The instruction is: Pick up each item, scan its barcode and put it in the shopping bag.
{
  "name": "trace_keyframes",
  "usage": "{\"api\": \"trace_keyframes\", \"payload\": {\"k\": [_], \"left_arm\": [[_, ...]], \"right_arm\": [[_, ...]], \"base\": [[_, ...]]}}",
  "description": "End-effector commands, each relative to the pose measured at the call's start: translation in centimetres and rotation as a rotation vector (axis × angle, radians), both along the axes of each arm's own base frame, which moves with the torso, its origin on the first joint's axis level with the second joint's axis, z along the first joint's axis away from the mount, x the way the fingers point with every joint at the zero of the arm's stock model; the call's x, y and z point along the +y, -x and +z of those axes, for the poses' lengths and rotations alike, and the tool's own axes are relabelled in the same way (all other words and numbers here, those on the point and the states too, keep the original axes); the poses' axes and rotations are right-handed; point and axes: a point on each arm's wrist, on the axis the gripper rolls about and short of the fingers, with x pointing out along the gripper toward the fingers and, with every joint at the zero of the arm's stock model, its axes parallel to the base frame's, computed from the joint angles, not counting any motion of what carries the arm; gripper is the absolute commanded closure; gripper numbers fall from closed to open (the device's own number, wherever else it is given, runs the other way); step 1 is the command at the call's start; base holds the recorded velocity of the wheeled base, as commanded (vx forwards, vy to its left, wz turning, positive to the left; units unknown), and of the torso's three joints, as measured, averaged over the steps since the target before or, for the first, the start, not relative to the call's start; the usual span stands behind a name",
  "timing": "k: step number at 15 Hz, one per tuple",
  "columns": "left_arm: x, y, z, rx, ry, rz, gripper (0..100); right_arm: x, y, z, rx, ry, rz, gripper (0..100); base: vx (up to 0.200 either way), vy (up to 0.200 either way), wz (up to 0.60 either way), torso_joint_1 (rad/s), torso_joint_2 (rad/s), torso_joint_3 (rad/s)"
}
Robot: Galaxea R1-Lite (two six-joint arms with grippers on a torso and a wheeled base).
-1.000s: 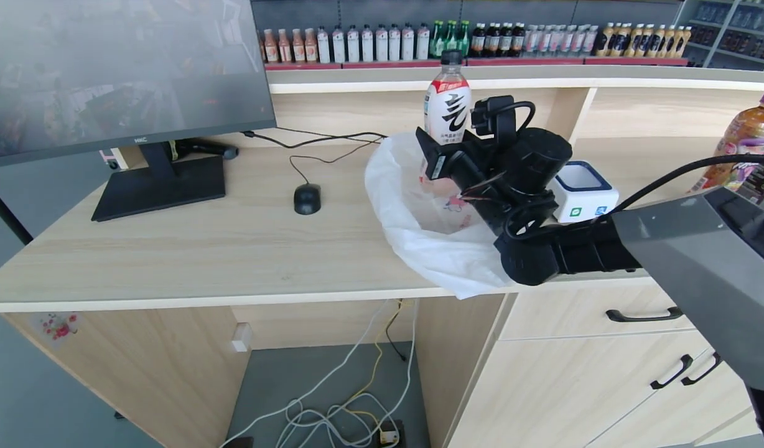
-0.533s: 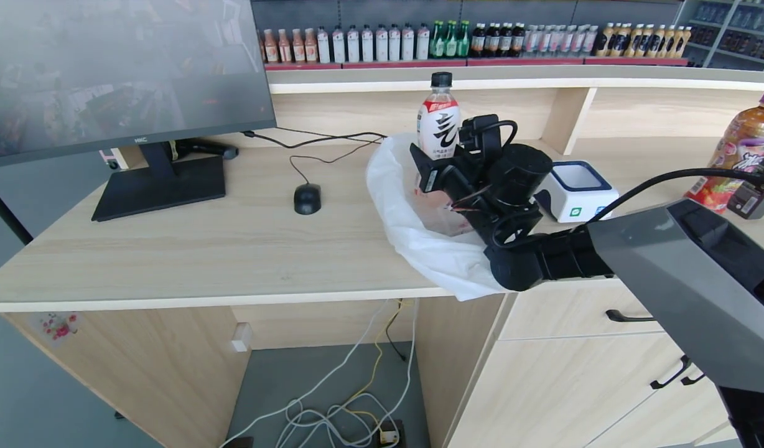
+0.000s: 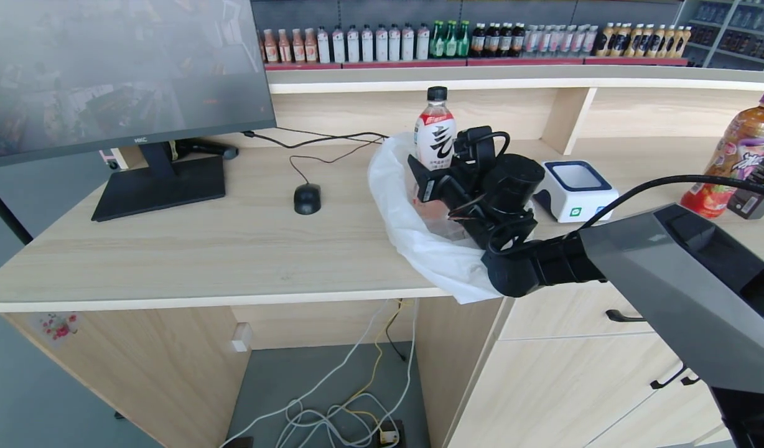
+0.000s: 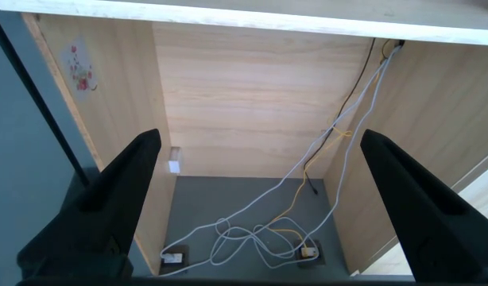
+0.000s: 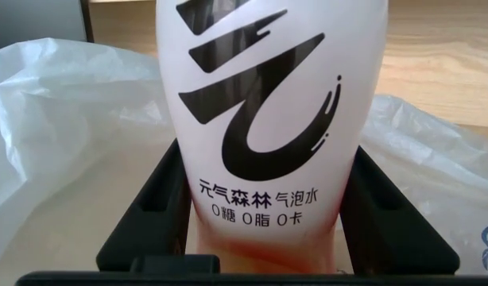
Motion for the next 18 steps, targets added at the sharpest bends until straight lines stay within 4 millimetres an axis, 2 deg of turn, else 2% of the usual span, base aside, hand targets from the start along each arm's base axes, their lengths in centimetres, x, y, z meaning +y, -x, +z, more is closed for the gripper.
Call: {"api": "trace_keyframes", "payload": {"k": [1, 15, 16, 18], "left_arm": [[0.00, 0.00, 0.00, 0.000, 0.001, 0.001, 0], [0.00, 0.00, 0.00, 0.000, 0.001, -0.001, 0], [0.00, 0.00, 0.00, 0.000, 0.001, -0.001, 0], [0.00, 0.00, 0.00, 0.000, 0.001, -0.001, 0]], "right_arm": [[0.00, -0.11, -0.27, 0.008, 0.004, -0.001, 100], [0.18, -0.30, -0.92, 0.037, 0.017, 0.001, 100], [0.10, -0.31, -0.85, 0.036, 0.017, -0.001, 0], [0.17, -0.26, -0.64, 0.025, 0.010, 0.003, 0]], "base": [[0.000, 0.000, 0.00, 0.000, 0.00, 0.000], [0.000, 0.000, 0.00, 0.000, 0.00, 0.000], [0.000, 0.000, 0.00, 0.000, 0.00, 0.000], [0.000, 0.000, 0.00, 0.000, 0.00, 0.000]]}}
